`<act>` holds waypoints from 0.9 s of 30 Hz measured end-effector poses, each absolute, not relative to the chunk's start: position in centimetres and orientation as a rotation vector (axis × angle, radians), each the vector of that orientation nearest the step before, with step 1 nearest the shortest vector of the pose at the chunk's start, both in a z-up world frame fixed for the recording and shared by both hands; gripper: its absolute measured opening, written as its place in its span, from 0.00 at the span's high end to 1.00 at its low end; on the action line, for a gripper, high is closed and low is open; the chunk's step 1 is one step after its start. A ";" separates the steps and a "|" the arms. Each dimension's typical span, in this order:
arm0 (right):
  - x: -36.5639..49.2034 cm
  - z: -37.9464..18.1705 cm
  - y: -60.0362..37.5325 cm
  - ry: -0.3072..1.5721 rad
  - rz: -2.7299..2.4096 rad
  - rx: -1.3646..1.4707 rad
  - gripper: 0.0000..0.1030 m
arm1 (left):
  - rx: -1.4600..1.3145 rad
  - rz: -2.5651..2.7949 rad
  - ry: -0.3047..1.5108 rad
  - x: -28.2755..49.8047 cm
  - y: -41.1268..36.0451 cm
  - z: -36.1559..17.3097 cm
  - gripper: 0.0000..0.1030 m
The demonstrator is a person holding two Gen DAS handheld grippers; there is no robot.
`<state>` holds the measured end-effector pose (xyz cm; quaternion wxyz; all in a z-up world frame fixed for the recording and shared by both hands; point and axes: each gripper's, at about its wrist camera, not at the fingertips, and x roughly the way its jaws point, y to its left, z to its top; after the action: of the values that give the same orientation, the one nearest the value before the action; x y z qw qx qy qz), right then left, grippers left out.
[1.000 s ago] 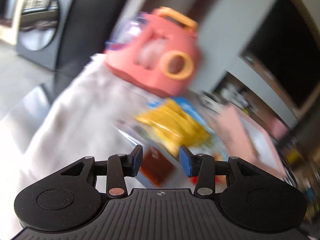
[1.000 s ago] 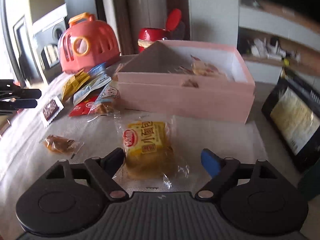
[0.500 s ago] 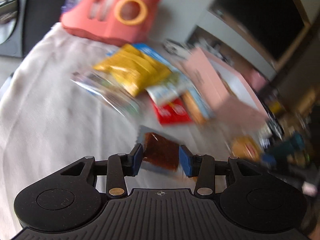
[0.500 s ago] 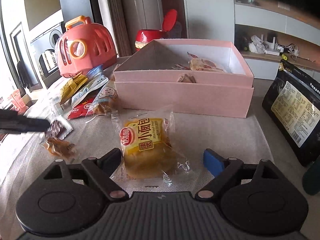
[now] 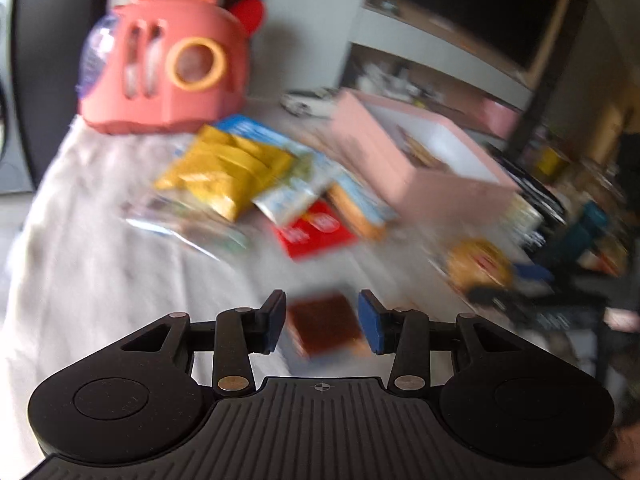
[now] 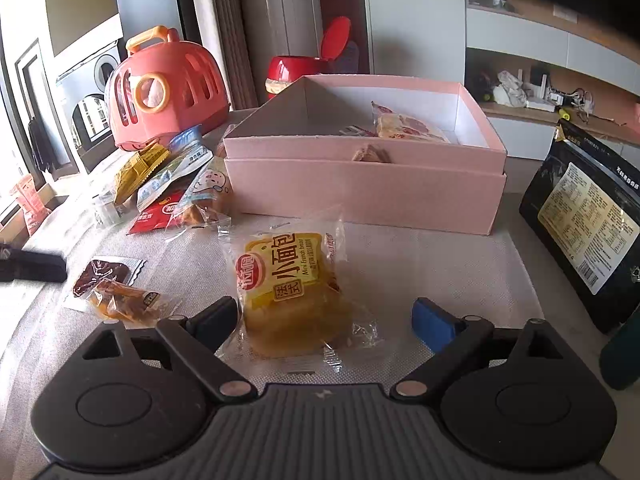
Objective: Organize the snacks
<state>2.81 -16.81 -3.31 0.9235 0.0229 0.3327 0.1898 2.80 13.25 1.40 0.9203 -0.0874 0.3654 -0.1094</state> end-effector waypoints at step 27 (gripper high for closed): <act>1.3 -0.9 -8.6 0.620 0.730 -0.173 0.25 | 0.130 -0.393 0.810 -1.2 9.2 0.4 0.56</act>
<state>1.31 -8.60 -0.93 0.8840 -0.0833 0.2978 0.3506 -1.22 9.19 0.45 0.8982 0.0628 0.3914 -0.1899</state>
